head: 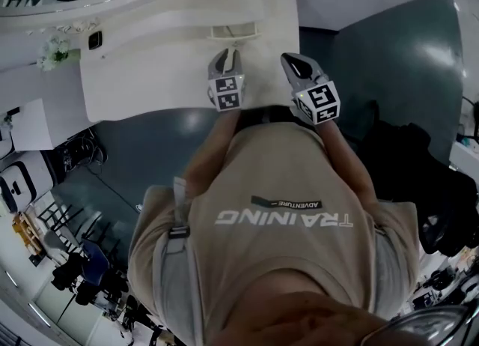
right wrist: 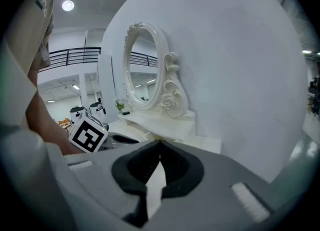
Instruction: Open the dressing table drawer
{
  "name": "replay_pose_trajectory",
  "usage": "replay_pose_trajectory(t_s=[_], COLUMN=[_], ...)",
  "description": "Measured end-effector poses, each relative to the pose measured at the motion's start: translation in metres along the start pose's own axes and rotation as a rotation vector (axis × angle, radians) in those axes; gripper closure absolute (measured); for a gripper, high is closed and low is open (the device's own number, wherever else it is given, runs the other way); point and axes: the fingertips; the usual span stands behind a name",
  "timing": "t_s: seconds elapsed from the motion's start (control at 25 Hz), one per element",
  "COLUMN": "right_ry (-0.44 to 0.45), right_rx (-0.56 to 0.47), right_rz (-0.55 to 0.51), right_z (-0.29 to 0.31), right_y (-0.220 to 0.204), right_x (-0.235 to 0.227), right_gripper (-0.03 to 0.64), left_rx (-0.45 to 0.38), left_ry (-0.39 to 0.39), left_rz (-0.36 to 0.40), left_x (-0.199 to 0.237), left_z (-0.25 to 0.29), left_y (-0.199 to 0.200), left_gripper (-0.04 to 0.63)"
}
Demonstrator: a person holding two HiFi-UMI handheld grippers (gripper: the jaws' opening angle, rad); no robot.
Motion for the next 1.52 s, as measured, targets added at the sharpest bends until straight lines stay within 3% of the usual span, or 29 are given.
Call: replay_pose_trajectory(t_s=[0.08, 0.24, 0.44, 0.64, 0.88, 1.36, 1.52], right_ry=[0.003, 0.002, 0.016, 0.032, 0.072, 0.144, 0.122], right_rx=[-0.011, -0.032, -0.09, -0.196, -0.263, -0.365, -0.386], right_rz=[-0.011, -0.029, -0.086, -0.125, -0.217, -0.144, -0.183], right_z=[-0.001, -0.006, -0.015, -0.027, -0.032, -0.038, -0.044], right_y=[0.007, 0.02, 0.056, 0.114, 0.169, 0.227, 0.241], right_x=[0.003, 0.01, 0.016, 0.024, 0.039, 0.051, 0.046], right_gripper=[0.614, 0.614, 0.614, 0.614, 0.614, 0.614, 0.614], left_rx=[-0.028, -0.095, -0.245, -0.338, -0.408, -0.484, -0.523], left_ry=[-0.001, 0.006, 0.042, 0.044, 0.047, 0.082, 0.069], left_rz=[-0.003, -0.031, -0.063, -0.032, 0.041, 0.095, 0.112], left_x=[0.007, 0.025, 0.049, 0.065, 0.08, 0.101, 0.1], left_z=[-0.012, -0.041, -0.08, -0.112, -0.137, -0.168, -0.171], left_y=[0.01, 0.036, 0.103, 0.156, 0.203, 0.248, 0.268], left_gripper=[0.502, 0.583, 0.588, 0.588, 0.588, 0.588, 0.588])
Point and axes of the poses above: the fingertips, and each gripper's own axes: z forward along the fingers, x to its left, y out of its top, and after that the axes turned 12 degrees about z, right-handed
